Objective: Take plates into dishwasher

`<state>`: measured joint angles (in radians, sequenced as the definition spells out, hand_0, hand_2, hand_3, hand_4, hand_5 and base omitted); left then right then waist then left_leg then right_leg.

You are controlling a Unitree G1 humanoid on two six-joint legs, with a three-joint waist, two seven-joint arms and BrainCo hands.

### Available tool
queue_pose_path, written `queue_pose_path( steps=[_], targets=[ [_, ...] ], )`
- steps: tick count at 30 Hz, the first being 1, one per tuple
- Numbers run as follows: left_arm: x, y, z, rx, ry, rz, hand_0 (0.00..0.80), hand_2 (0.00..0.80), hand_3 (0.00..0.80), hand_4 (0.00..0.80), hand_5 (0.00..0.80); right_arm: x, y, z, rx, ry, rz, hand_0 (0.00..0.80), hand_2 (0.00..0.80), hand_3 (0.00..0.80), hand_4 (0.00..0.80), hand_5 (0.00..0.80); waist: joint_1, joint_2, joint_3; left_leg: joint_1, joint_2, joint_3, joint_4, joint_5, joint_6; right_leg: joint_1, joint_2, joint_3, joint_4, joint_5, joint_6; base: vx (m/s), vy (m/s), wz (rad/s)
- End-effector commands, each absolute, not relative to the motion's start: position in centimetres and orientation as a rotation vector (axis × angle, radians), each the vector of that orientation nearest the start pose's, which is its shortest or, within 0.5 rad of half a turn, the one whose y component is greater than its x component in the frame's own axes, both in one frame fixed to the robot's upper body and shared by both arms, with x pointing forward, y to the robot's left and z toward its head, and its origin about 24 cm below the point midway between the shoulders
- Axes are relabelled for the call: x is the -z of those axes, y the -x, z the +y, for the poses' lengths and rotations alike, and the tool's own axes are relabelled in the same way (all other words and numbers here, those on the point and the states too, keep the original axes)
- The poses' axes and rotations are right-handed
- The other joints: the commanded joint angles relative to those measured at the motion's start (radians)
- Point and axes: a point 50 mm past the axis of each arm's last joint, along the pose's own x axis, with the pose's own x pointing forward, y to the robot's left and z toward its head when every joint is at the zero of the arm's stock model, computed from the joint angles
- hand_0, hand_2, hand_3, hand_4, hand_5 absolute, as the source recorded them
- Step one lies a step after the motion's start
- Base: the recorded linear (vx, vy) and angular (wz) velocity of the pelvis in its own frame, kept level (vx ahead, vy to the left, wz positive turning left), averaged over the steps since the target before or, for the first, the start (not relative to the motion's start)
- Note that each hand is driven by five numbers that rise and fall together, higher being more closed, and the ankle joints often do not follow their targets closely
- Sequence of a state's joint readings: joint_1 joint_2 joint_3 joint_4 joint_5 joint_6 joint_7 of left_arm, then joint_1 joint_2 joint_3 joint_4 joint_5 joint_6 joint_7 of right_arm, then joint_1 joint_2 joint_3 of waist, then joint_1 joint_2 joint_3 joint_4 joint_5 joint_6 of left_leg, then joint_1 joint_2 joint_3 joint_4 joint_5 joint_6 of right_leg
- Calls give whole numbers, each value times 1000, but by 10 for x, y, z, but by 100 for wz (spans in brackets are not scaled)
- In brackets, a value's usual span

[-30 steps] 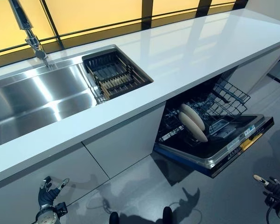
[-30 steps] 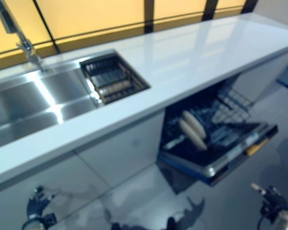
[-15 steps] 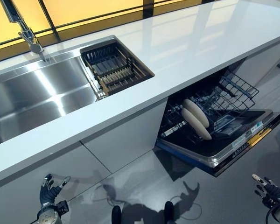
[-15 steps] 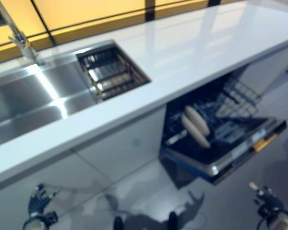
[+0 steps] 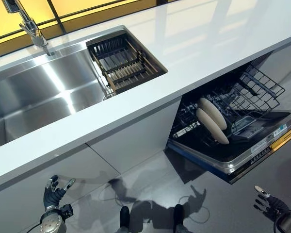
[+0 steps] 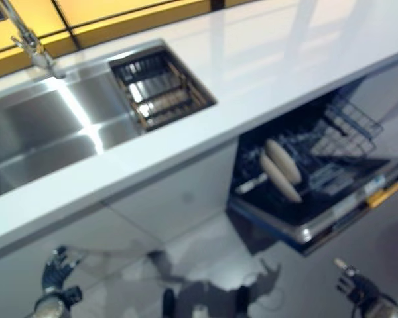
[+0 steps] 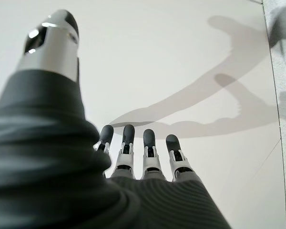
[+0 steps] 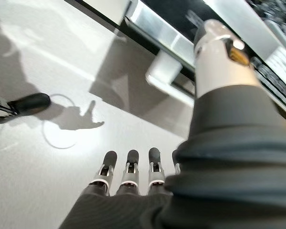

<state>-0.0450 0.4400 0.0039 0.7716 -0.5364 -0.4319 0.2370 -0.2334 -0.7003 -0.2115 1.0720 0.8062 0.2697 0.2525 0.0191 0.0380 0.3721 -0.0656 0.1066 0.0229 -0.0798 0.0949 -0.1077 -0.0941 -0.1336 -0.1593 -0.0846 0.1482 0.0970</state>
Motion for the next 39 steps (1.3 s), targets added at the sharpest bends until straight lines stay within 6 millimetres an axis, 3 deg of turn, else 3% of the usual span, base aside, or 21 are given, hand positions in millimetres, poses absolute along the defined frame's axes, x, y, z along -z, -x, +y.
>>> queue_pose_path(
  steps=[1,21,25,31,39],
  targets=[
    [-1,-236,318,-587,-4,11,0,0,0,0,0,14,-226,-381,443,-450,575,0,0,0,0,0,25,-30,8,-41,-28,-18,30,-6,52,-12,1,13,91,-60,-17,-76,-33,8],
    [-25,-259,309,-560,15,-94,0,0,0,0,0,-28,-282,-365,359,-367,420,0,0,0,0,0,42,7,55,-80,-47,-29,5,17,49,-52,-9,-1,79,-42,-14,-62,-15,3],
    [-26,-258,311,-559,10,-97,0,0,0,0,0,-49,-296,-365,324,-352,307,0,0,0,0,0,47,17,66,-86,-53,-33,1,18,48,-58,-13,-5,74,-35,-12,-51,-22,5],
    [-23,-256,307,-550,2,-97,0,0,0,0,0,-90,-325,-337,174,-264,101,0,0,0,0,0,41,17,63,-83,-55,-30,-4,15,47,-62,-12,-4,74,-34,-11,-15,-1,0],
    [-14,-250,306,-539,-6,-58,0,0,0,0,0,-132,-337,-320,76,-159,-86,0,0,0,0,0,33,6,29,-66,-53,-25,-6,8,47,-51,-10,-3,78,-43,-11,11,5,-1]
  ],
)
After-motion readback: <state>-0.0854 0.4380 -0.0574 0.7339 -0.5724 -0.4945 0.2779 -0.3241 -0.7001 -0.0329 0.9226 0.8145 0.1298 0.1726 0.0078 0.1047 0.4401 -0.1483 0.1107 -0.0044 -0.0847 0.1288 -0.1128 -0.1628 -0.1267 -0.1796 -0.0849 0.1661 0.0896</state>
